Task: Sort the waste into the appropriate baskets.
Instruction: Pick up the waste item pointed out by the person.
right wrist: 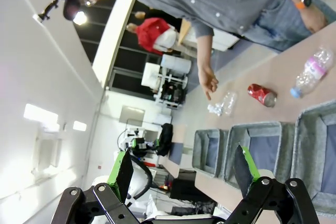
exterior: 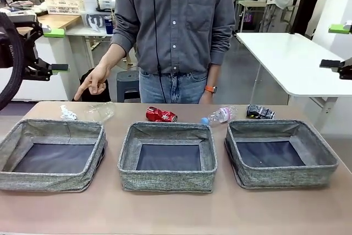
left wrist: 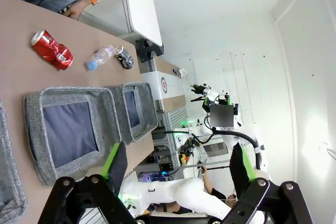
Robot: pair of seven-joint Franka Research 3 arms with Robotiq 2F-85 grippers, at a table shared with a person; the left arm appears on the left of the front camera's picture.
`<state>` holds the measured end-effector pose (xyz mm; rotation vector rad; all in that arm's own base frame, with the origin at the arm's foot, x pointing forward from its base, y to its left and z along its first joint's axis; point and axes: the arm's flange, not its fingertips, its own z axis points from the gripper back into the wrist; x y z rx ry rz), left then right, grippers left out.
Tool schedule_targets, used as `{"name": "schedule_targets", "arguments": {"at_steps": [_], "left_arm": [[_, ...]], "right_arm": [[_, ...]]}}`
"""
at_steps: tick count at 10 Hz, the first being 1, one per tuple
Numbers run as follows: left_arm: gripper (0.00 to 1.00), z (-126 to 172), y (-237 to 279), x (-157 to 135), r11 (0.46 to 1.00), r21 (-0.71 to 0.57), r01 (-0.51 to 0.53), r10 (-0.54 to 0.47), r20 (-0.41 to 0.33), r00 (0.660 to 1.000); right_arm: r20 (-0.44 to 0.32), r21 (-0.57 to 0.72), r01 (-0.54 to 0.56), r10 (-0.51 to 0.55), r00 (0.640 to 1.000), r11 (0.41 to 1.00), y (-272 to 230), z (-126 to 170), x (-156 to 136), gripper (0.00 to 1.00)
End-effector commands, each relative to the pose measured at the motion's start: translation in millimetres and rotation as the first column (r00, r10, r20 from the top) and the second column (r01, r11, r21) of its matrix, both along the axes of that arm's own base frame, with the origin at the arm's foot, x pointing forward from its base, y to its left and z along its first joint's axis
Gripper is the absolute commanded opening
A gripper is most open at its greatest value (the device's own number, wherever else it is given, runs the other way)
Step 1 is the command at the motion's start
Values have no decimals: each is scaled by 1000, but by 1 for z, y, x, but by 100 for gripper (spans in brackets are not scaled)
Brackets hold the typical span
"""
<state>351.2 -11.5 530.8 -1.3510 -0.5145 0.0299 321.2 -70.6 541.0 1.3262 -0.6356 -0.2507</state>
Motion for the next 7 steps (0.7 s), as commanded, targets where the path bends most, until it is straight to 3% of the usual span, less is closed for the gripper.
{"name": "schedule_targets", "arguments": {"at_steps": [1, 2, 3, 4, 5, 6, 7], "left_arm": [[100, -5, 7, 17, 847, 511, -144, 208, -70, 976], [100, -7, 20, 31, 587, 789, -184, 399, -83, 913], [100, -9, 34, 38, 406, 902, -146, 500, -86, 862], [100, -13, 48, 40, 273, 960, -57, 558, -110, 822], [100, -17, 62, 38, 196, 981, -14, 559, -100, 823], [100, -17, 71, 34, 170, 985, -13, 542, -82, 837], [100, -16, 74, 33, 190, 980, -61, 489, -41, 871]], "right_arm": [[-2, 24, 5, -5, 1000, 1000, 3, 2, 3, 100], [-2, 24, 5, -5, 1000, 1000, 3, 2, 3, 100], [-2, 24, 5, -5, 1000, 1000, 3, 2, 3, 100], [-2, 24, 5, -5, 1000, 1000, 3, 2, 3, 100], [-2, 24, 5, -5, 1000, 1000, 3, 2, 3, 100], [-2, 24, 5, -5, 1000, 1000, 3, 2, 3, 100], [-2, 24, 5, -5, 1000, 1000, 3, 2, 3, 100]]}}
